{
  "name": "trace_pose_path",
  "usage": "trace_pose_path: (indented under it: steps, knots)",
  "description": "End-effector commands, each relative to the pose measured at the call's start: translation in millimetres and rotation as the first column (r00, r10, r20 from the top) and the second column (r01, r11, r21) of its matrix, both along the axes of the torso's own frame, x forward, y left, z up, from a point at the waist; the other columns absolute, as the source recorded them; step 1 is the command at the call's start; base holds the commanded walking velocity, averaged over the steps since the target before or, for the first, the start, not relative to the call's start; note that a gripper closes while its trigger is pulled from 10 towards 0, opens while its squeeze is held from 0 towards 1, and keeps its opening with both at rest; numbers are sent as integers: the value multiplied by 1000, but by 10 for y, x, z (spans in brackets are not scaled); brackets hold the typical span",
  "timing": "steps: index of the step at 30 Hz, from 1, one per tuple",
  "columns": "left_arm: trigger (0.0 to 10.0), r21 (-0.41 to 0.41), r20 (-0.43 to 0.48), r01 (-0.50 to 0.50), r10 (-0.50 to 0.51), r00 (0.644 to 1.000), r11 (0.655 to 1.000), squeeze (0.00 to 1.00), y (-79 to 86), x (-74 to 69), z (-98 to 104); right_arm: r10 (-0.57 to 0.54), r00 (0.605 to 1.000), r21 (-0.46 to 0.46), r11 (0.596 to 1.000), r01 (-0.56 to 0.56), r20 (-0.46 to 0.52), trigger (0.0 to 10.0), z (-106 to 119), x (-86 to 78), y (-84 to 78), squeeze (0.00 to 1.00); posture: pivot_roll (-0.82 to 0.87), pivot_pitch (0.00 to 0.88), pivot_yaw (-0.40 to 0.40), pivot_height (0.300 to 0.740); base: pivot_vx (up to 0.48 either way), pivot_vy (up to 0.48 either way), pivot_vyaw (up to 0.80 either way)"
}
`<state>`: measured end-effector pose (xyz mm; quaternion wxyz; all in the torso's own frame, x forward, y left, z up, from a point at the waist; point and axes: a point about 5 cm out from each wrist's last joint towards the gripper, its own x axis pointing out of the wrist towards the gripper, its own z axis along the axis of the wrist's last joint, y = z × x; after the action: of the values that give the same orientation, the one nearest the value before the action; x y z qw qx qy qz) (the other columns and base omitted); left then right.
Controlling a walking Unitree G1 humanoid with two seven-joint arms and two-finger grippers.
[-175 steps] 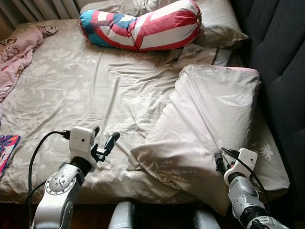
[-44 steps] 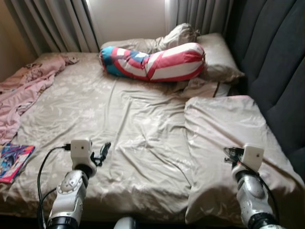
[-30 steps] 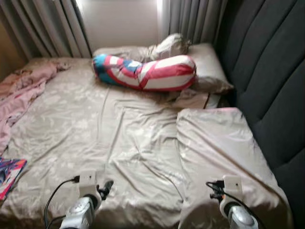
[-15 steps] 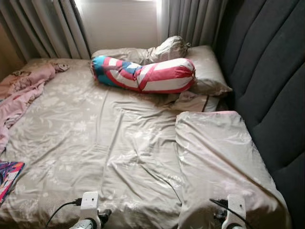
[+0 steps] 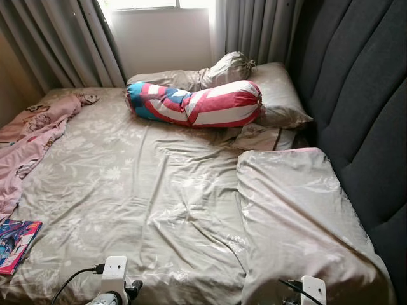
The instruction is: Clean up the room
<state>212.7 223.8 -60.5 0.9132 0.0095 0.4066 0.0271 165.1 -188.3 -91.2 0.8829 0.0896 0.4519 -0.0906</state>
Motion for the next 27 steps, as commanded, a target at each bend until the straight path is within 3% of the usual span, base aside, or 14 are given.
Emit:
trace_pose_path:
  steps: [1,7,13,23,27]
  knots:
    - [10000,-1,-23,1,-1,1000,1000,0,23,-25,-14,21,1000,8,1000,-22,23,10000,36,100,60,0,-136,0,44,740,0,0,0]
    - [10000,6,-40,25,-25,999,1000,0,50,-47,-20,10,1000,0,1000,-10,14,10000,29,84,53,0,-119,0,52,740,0,0,0]
    - [10000,15,-51,20,-19,999,1000,0,73,-59,-24,43,999,6,999,-43,9,10000,15,64,102,0,-114,0,54,740,0,331,0]
    - [10000,26,-55,42,-40,998,999,0,110,-62,-14,47,999,10,999,-47,1,10000,7,58,154,0,-120,0,70,740,0,368,746]
    - [10000,30,-56,43,-41,998,999,0,120,-58,-10,19,1000,21,1000,-19,2,10000,6,62,178,0,-109,0,67,740,0,403,0]
